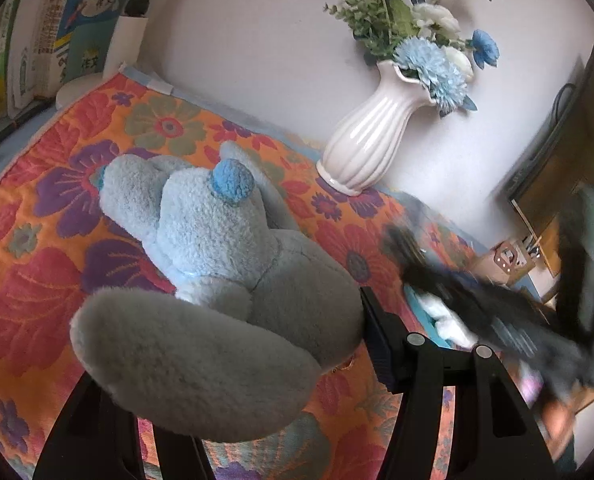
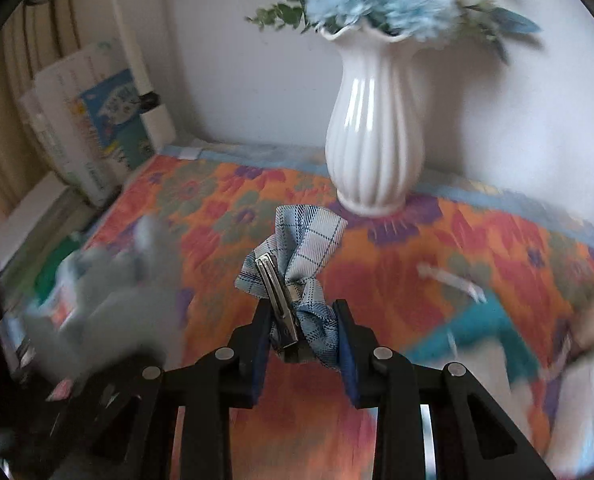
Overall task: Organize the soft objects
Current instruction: 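Carry bunny with left tool while right tool carries scrunchie to tray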
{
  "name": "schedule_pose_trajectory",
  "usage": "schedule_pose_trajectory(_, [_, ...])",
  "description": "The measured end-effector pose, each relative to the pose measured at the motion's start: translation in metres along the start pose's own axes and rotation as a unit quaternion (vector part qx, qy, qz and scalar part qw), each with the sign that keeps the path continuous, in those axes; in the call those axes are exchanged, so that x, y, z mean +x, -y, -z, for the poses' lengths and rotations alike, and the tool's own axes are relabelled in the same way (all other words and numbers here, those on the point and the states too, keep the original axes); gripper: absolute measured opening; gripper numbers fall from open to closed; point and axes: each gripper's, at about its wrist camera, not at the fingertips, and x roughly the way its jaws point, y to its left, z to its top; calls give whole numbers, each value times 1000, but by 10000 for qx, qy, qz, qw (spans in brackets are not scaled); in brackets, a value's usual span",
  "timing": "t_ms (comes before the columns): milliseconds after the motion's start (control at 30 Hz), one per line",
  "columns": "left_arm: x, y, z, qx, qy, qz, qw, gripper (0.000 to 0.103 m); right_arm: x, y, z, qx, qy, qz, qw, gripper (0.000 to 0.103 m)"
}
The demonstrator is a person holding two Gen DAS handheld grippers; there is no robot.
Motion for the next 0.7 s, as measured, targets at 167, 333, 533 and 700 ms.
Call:
schedule_pose_trajectory(167, [5,7,3,207,-118,20,9997,58,-36,2,62,16,-355,58,9994,29])
schedule_pose_trajectory(333, [4,18,7,531,-69,-60,9985,58,-59,16,120,182,-597,288,9976,29])
schedule_pose_trajectory(533, [0,33,13,897,18,-188,9958,58,-91,33,151,461,-707,613,9945,29])
schedule_pose_trajectory(700, [-5,55,28,1131,-167,36,9934,58,-135,58,166,798,-528,807,9921,29])
